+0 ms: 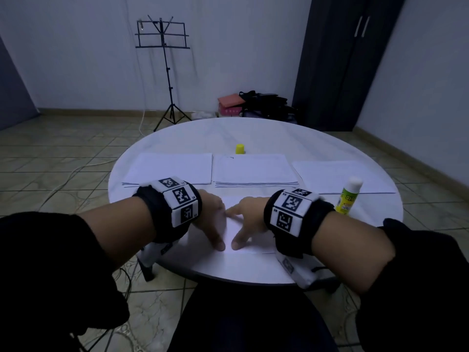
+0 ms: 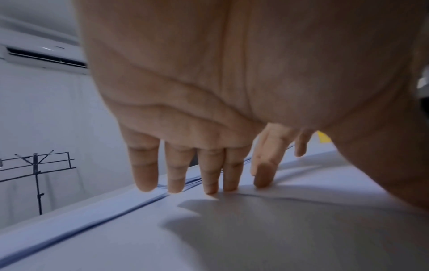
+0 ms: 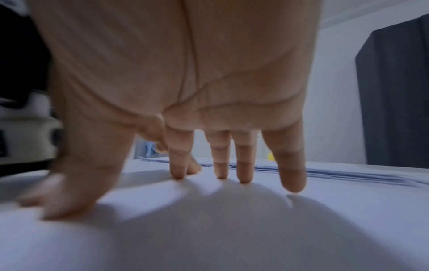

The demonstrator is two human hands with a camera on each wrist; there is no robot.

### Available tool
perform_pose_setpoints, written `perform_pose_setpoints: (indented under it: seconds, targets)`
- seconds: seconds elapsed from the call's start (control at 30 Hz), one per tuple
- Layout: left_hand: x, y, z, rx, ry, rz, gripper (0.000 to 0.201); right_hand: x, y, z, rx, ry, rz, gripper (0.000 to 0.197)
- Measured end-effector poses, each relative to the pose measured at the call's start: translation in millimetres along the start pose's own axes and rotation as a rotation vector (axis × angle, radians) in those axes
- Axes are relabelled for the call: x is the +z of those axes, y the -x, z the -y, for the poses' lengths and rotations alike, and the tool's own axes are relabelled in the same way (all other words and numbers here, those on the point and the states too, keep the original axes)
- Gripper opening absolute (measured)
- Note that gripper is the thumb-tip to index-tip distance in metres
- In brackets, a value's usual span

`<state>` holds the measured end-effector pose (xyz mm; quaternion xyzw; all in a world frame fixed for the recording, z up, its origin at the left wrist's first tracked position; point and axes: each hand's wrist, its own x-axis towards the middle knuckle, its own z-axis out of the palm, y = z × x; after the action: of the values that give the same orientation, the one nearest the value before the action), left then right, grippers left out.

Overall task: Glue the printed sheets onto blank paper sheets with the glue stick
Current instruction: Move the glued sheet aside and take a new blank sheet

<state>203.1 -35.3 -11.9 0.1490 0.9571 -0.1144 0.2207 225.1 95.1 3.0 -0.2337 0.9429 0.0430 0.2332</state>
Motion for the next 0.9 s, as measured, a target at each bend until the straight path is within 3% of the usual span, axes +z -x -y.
perform_pose_setpoints:
  seconds: [0.27, 0.67, 0.9]
  targets:
    - [-3.3, -1.3, 5.5, -0.031, -0.044, 0.013, 0.095, 0.6, 10.9, -57.1, 0.154, -0.044, 0.105, 0.101]
    - [-5.1, -1.4, 3.6, -0.031, -0.060, 0.008, 0.103, 13.1, 29.9, -107.5, 0.261, 0.076, 0.169, 0.105]
    - [-5.4, -4.9, 5.8, -0.028, -0.054, 0.029, 0.124, 10.8, 36.1, -103.4, 0.314, 0.207, 0.214, 0.075]
